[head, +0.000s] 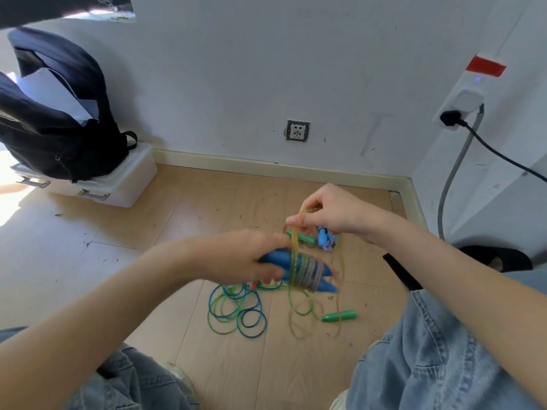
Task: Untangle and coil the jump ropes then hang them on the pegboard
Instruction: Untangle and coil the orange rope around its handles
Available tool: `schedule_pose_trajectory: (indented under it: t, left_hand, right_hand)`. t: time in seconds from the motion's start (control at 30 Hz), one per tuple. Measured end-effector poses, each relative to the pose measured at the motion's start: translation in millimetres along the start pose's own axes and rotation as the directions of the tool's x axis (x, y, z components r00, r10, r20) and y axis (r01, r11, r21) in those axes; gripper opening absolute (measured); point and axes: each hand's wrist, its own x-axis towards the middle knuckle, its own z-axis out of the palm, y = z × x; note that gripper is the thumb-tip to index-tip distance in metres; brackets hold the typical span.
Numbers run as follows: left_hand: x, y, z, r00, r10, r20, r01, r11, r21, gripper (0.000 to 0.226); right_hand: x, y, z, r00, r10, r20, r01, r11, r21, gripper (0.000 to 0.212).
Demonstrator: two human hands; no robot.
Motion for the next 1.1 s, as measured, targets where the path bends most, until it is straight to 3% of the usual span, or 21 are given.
schedule_pose_trajectory:
  t: [0.1, 0.2, 0.33, 0.43, 0.47, 0.53, 0.6, 0.63, 0.7, 0.77, 0.87, 0.93, 1.03, 1.1]
  left_hand:
    - [-10.9, -2.7, -13.5, 0.977, 0.038, -0.21, -0.117, 0.92, -0.375, 0.003]
    - [-9.7, -7.9, -16.1, 0.901, -0.071, -0.429, -0.234, 0.751, -0.617, 0.007]
    - [3.3, -14.5, -17.7, 0.789, -0.263, -0.555, -0.369, 0.52, -0.77, 0.01]
    - [9.2, -22.4, -19.4, 0.727, -0.367, -0.581, -0.414, 0.441, -0.796, 0.008]
    - [11.4, -24.6, -18.6, 0.701, -0.405, -0.587, -0.408, 0.447, -0.796, 0.008]
    - [16.6, -32.7, -17.4, 0.605, -0.46, -0.651, -0.304, 0.622, -0.722, 0.006]
    - [18.3, -45.5, -17.0, 0.491, -0.457, -0.741, -0.002, 0.851, -0.526, 0.008]
    - [17.9, -51.0, -16.5, 0.491, -0.443, -0.75, 0.183, 0.895, -0.408, 0.011]
    - [16.6, -59.0, -11.4, 0.574, -0.46, -0.677, 0.492, 0.855, -0.164, 0.012]
    - [18.4, -59.2, 1.5, 0.681, -0.479, -0.554, 0.614, 0.786, 0.076, 0.012]
    - [24.4, -47.1, 24.2, 0.876, -0.397, -0.275, 0.467, 0.842, 0.272, 0.01]
    - [25.3, -34.6, 30.4, 0.942, -0.316, -0.11, 0.335, 0.897, 0.287, 0.011]
    - [20.2, -12.4, 25.5, 0.984, -0.158, 0.076, 0.15, 0.984, 0.096, 0.017]
    - [13.1, -0.2, 14.9, 0.997, -0.026, 0.071, 0.031, 0.997, -0.072, 0.015]
  right_hand:
    - [-0.3, 0.2, -4.9, 0.997, 0.027, 0.066, -0.031, 0.997, 0.066, 0.021]
    - [0.2, 0.7, -6.7, 0.991, -0.026, 0.13, -0.01, 0.962, 0.272, 0.043]
    - [0.4, -3.1, 6.8, 0.968, -0.129, 0.216, 0.015, 0.886, 0.464, 0.054]
    - [1.3, -5.5, 7.9, 0.965, -0.136, 0.225, -0.04, 0.769, 0.638, 0.054]
    - [1.1, -5.5, 7.8, 0.968, -0.123, 0.221, -0.045, 0.775, 0.63, 0.053]
    - [-0.1, -6.2, 8.7, 0.967, -0.113, 0.229, -0.016, 0.868, 0.496, 0.045]
    - [-3.4, -7.3, 11.7, 0.949, -0.113, 0.294, -0.002, 0.931, 0.366, 0.04]
    - [-6.1, -8.4, 12.1, 0.94, -0.114, 0.322, -0.008, 0.935, 0.354, 0.04]
    - [-9.4, -11.7, 7.8, 0.936, -0.146, 0.322, 0.017, 0.929, 0.371, 0.042]
    - [-10.7, -14.8, -0.9, 0.953, -0.179, 0.245, 0.073, 0.92, 0.386, 0.042]
    - [-6.7, -12.1, -11.8, 0.989, -0.144, 0.029, 0.127, 0.936, 0.327, 0.043]
    - [-3.7, -8.0, -11.7, 0.99, -0.115, -0.08, 0.131, 0.964, 0.233, 0.043]
    - [1.9, -0.1, -7.1, 0.975, -0.09, -0.205, 0.108, 0.991, 0.077, 0.044]
    - [4.9, 5.2, -7.3, 0.964, -0.063, -0.257, 0.07, 0.997, 0.017, 0.045]
